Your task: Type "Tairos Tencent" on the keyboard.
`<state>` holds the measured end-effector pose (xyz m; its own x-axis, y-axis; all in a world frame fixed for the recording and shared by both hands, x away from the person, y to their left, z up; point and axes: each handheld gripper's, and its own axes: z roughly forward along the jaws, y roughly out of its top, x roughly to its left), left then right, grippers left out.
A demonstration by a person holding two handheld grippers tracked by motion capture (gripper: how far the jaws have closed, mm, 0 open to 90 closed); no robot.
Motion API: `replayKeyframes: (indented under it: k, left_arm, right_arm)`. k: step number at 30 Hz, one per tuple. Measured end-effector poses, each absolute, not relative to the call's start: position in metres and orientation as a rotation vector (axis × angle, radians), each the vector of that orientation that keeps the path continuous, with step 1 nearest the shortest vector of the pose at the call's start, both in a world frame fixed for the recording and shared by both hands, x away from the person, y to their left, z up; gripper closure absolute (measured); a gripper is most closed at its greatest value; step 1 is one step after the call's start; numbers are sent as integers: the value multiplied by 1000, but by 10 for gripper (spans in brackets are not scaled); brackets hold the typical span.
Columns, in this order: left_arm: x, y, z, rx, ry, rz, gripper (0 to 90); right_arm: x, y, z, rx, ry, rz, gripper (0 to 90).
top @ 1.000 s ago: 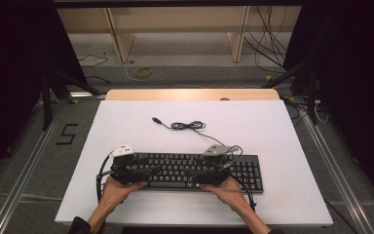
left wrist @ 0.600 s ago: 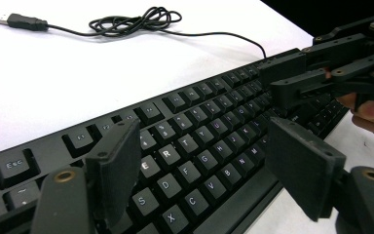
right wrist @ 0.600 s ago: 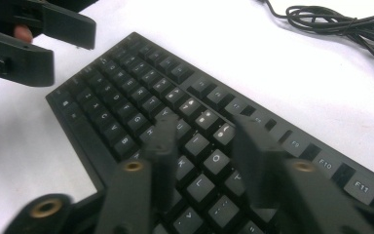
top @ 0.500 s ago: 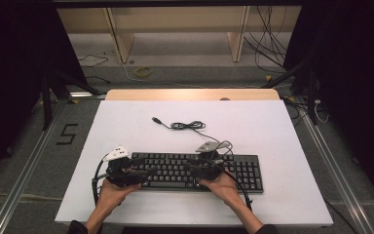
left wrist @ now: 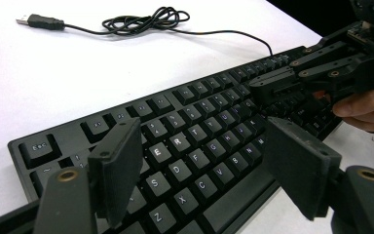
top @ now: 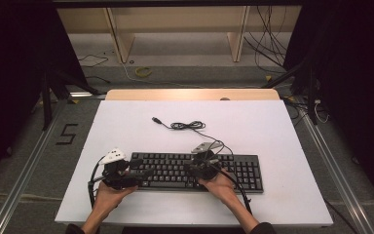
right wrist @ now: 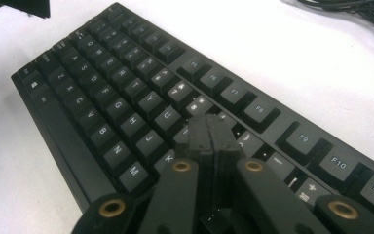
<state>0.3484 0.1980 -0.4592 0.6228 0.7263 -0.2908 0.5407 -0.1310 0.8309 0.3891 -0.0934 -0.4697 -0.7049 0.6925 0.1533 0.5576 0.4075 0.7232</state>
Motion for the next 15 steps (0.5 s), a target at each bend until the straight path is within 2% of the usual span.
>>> replayKeyframes:
  k: [15]
  left_arm:
    - [342,201,-459,1788,1013,227,308]
  right_arm:
    - [392,-94,-475,1123,2502,1154,900]
